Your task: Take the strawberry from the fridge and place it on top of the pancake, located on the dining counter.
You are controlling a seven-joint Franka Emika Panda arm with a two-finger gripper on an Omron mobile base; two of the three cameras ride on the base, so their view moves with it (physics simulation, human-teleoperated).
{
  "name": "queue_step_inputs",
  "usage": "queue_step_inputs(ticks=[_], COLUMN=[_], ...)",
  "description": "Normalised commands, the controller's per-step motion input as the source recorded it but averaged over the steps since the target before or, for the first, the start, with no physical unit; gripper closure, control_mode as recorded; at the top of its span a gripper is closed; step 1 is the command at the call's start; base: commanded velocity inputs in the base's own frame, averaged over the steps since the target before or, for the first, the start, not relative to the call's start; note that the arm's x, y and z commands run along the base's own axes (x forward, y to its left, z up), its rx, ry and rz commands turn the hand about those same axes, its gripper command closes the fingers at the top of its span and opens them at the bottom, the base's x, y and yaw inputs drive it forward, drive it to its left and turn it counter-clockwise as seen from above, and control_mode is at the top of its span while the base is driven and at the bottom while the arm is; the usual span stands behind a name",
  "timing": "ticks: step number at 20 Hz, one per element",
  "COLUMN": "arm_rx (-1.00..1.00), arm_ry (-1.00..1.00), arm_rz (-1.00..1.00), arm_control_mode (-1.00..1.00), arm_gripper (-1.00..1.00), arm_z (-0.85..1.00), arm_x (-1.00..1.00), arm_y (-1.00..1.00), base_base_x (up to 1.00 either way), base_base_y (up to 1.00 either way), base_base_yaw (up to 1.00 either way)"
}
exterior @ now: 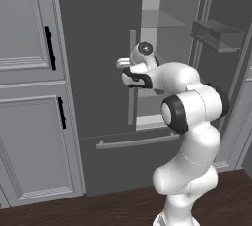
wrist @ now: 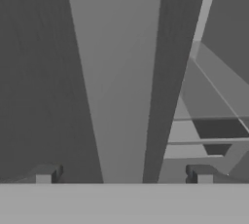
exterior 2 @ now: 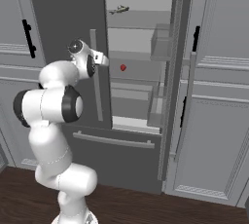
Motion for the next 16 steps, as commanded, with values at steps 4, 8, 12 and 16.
queue_step_inputs(ticks=[4, 8, 12, 16], arm_rx=[0.0, 0.0, -0.02, -0.03], arm_ry=[0.0, 0.0, -0.03, -0.11], arm_rz=[0.0, 0.0, 0.0, 0.0], arm_control_mode=[-1.0, -1.0, -1.0, -1.0], arm_gripper=[-1.0, -1.0, -1.0, -1.0], arm_z=[0.0, 0.0, -0.19, -0.13], arm_x=[0.38, 0.33, 0.43, 0.4], arm_y=[0.03, -0.09, -0.14, -0.01], base_base_x=[0.0, 0.0, 0.0, 0.0], base_base_y=[0.0, 0.0, 0.0, 0.0], base_base_yaw=[0.0, 0.0, 0.0, 0.0])
